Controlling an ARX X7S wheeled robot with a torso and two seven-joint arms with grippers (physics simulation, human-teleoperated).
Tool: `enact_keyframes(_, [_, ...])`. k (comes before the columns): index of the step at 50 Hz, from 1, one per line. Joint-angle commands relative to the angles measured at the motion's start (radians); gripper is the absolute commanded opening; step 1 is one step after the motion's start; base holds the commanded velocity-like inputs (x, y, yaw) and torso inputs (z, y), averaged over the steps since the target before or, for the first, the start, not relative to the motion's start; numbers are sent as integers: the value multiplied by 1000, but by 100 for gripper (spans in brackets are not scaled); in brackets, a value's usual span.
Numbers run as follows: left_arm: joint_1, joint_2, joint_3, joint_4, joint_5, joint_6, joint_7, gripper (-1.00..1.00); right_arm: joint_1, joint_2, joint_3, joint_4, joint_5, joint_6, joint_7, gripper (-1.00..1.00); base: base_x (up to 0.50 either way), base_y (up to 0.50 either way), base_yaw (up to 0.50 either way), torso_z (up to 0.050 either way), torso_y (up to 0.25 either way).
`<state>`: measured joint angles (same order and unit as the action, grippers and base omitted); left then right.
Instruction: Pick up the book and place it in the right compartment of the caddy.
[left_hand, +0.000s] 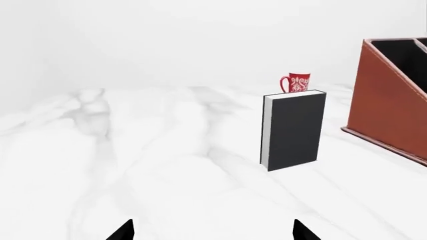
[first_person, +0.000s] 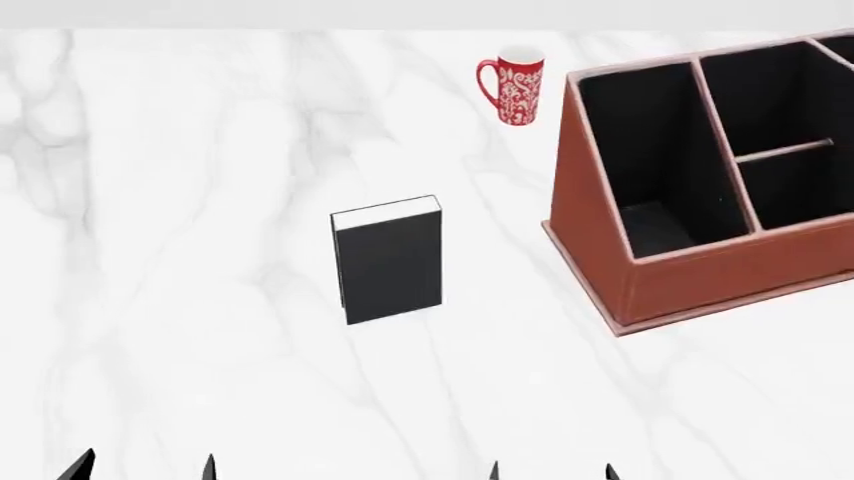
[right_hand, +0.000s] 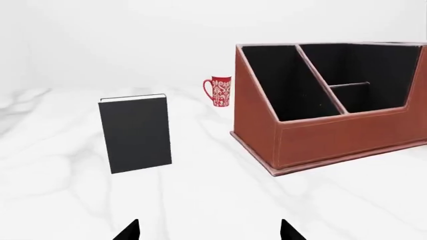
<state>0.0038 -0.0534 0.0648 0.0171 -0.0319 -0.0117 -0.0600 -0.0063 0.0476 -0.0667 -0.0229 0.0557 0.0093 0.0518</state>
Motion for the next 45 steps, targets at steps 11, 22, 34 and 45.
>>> enact_keyframes(11, [11,-32,39,24,-22,3,-40,100,1,37,-32,-21,43,28,30,100,7,-500,0,0,0])
enact_keyframes(22, [9,-44,51,23,-38,5,-53,100,3,50,-46,-21,54,31,45,100,11,-500,0,0,0])
enact_keyframes(34, [42,-58,-5,135,-36,-78,-156,100,2,61,-59,-35,64,27,67,100,2,-83,0,0,0])
enact_keyframes(45, [306,-103,-385,481,-107,-151,-352,100,17,75,-64,-67,72,54,87,100,0,0,0,0,0])
